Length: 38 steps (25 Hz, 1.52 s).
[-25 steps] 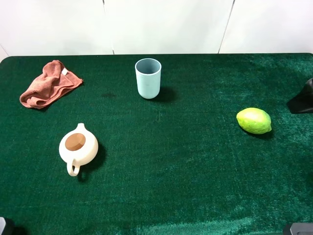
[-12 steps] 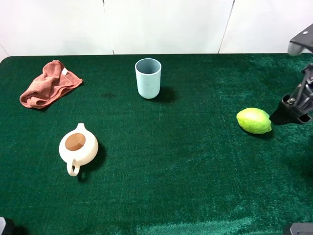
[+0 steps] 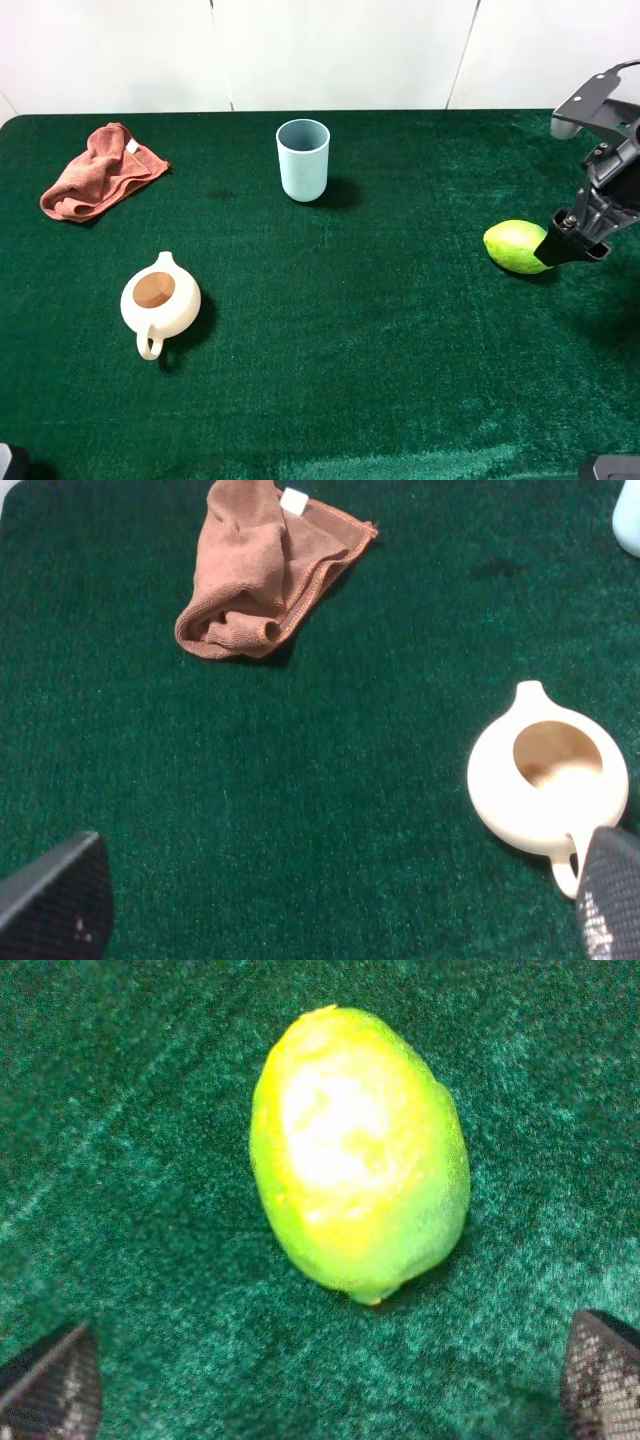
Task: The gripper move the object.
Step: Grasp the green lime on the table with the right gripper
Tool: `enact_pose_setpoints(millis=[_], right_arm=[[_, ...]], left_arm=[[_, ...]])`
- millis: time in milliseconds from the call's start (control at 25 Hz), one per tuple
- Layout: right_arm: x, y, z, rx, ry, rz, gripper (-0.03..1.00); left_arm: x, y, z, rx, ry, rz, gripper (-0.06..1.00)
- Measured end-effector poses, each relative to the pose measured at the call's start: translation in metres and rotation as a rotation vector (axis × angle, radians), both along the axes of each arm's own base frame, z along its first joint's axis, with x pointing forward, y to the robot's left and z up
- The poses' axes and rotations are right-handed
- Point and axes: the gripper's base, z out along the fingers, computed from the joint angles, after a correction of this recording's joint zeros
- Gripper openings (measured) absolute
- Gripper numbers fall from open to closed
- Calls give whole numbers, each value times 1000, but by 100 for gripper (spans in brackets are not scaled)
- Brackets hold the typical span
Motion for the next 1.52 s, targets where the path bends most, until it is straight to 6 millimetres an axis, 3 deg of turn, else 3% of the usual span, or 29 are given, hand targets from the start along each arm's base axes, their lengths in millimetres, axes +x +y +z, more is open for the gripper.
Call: enact_pose_setpoints(millis=[600,1160,1520], right_arm=[[41,15,-33,-12,64,69,69],[51,14,-70,-39,119,80,69],[52,13,-74,-48,116,38,69]], left_arm=[[0,0,0,0,0,0,94],[0,0,0,0,0,0,94],[0,0,0,0,0,0,94]])
